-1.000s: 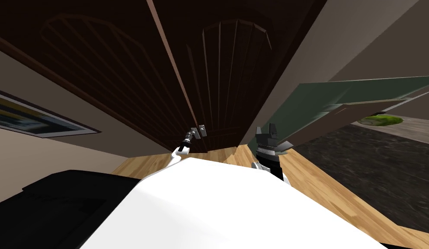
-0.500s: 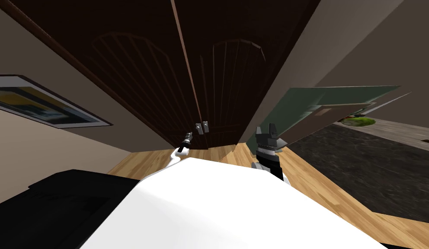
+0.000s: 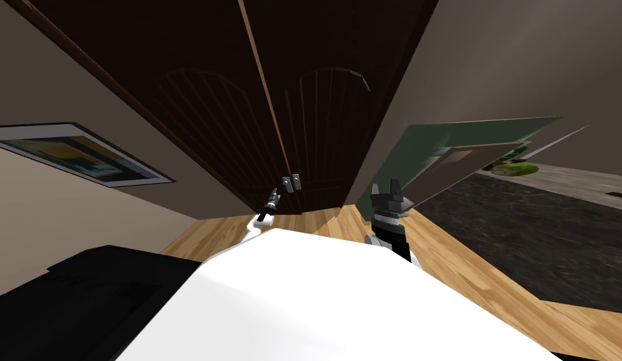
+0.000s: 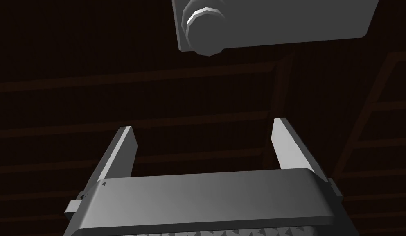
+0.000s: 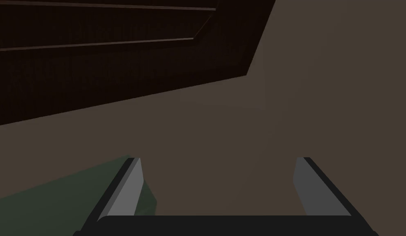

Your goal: Pull the door open

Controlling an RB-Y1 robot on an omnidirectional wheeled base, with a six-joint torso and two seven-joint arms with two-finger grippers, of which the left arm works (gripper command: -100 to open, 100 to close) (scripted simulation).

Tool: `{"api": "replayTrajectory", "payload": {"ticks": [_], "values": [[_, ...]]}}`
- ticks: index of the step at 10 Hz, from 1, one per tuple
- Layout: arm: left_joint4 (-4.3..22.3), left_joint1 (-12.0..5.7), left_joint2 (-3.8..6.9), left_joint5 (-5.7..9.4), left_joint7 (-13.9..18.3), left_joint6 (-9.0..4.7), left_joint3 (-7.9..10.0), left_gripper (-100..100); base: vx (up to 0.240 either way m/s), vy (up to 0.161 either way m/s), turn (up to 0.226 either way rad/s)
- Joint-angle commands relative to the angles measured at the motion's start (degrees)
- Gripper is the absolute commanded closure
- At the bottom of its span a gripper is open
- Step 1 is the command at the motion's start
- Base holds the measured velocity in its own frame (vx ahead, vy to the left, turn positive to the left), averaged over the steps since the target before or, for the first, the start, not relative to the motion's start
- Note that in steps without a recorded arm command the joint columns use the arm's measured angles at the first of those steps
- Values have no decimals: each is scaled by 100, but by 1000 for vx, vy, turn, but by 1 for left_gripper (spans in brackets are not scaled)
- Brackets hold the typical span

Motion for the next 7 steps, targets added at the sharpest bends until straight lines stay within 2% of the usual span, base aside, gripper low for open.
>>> {"api": "replayTrajectory", "payload": {"ticks": [1,3,5,7], "values": [[161,-30,36,10,-27,-2,94,-100,45,141,146],[296,-32,52,18,-74,1,217,-100,79,157,59],[340,-87,27,13,-100,-5,231,-100,173,118,-26],[328,-207,-39,-6,-117,-22,164,-100,205,-49,-105]]}}
